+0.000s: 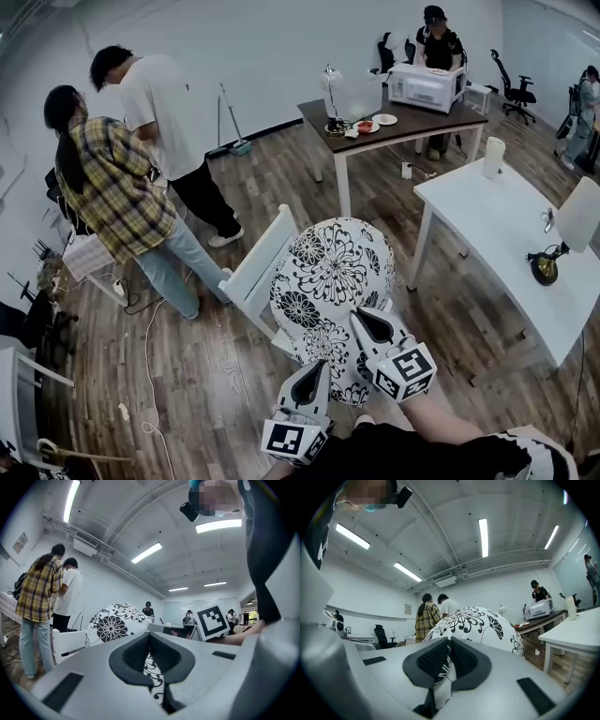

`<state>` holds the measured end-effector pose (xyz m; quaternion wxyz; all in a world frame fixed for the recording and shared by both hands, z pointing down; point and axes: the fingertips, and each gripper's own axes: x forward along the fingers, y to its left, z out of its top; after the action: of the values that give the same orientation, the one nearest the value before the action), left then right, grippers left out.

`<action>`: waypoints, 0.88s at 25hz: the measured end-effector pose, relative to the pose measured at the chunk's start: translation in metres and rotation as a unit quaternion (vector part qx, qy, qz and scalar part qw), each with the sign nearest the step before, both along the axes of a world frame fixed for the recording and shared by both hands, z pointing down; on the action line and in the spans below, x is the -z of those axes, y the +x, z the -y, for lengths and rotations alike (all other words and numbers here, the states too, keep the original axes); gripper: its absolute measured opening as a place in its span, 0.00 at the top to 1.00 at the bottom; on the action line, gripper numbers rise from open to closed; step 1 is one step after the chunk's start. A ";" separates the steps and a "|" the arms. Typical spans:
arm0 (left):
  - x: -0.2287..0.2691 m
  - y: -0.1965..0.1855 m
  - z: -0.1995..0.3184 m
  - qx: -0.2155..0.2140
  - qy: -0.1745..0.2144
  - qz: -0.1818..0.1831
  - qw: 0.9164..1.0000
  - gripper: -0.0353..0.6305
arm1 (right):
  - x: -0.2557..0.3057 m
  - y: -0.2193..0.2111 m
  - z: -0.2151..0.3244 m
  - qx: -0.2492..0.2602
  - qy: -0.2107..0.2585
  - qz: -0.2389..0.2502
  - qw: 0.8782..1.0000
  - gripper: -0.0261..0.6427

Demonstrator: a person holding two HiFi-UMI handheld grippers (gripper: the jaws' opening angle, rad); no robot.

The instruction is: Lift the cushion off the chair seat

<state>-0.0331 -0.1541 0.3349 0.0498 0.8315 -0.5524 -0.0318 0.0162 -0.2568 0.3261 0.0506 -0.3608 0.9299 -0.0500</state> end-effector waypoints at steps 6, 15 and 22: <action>-0.001 -0.007 -0.034 -0.015 -0.007 0.002 1.000 0.94 | 0.003 0.000 -0.032 -0.023 -0.002 -0.001 1.000 0.91; -0.006 -0.042 -0.105 -0.011 -0.017 0.003 1.000 0.94 | -0.009 -0.028 -0.103 -0.028 -0.017 0.005 0.999 0.91; -0.005 -0.052 -0.162 -0.008 -0.009 0.001 1.000 0.94 | -0.011 -0.037 -0.163 -0.027 -0.021 0.015 0.999 0.91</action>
<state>-0.0851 0.0079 0.3403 0.0569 0.8356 -0.5457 -0.0254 -0.0203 -0.0941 0.3368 0.0582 -0.3857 0.9178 -0.0734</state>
